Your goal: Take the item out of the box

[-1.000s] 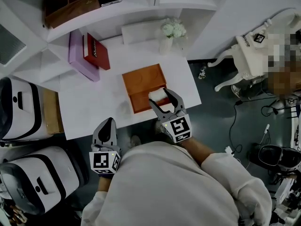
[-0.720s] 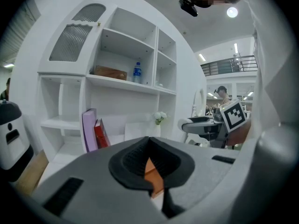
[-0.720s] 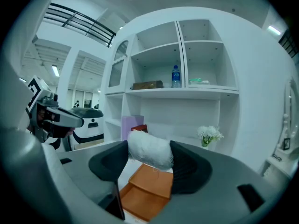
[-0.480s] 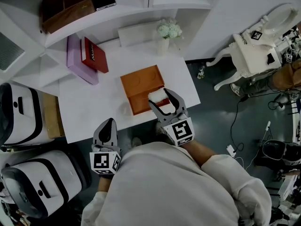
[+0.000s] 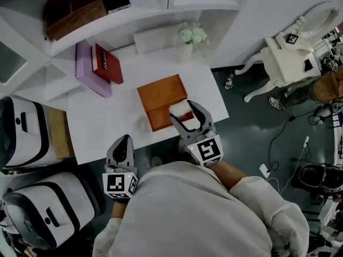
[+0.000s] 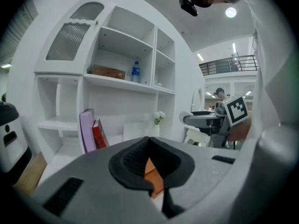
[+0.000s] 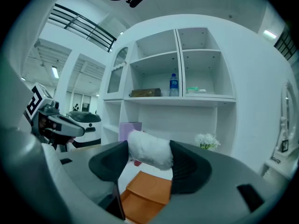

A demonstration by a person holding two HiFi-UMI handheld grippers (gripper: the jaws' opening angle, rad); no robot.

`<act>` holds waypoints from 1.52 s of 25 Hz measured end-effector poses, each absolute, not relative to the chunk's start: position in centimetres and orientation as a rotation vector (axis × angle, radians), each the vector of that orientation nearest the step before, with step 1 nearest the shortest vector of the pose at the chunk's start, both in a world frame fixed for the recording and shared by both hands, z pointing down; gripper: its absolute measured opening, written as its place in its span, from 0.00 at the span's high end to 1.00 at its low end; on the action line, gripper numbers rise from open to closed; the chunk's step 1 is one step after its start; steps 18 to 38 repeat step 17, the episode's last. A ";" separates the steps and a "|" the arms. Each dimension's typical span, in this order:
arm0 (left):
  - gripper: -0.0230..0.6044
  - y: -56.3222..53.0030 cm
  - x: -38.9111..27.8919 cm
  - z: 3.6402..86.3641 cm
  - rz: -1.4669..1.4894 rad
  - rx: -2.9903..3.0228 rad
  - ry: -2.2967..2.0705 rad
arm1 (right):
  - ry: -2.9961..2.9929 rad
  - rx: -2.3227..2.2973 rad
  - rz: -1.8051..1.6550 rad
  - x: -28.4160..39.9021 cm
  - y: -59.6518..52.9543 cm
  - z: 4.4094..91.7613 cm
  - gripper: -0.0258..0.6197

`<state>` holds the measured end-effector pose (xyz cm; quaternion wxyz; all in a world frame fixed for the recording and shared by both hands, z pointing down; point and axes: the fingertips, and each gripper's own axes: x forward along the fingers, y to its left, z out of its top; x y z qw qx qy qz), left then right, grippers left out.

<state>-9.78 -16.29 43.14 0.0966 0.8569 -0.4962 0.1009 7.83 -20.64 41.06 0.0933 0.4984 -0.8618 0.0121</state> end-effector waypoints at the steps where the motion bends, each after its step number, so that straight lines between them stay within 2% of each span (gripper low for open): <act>1: 0.95 -16.4 -9.8 43.1 0.300 2.541 -1.469 | -2.560 1.478 0.029 7.8 -20.7 41.1 0.51; 5: 0.95 -16.5 -9.9 43.1 0.301 2.540 -1.469 | -2.552 1.478 0.059 7.6 -20.8 41.0 0.51; 9: 0.95 -16.6 -9.9 43.1 0.302 2.538 -1.471 | -2.592 1.471 -0.053 7.6 -21.3 40.8 0.51; 38: 0.95 -16.9 -9.9 43.2 0.306 2.540 -1.471 | -2.579 1.468 -0.025 7.6 -21.5 41.0 0.51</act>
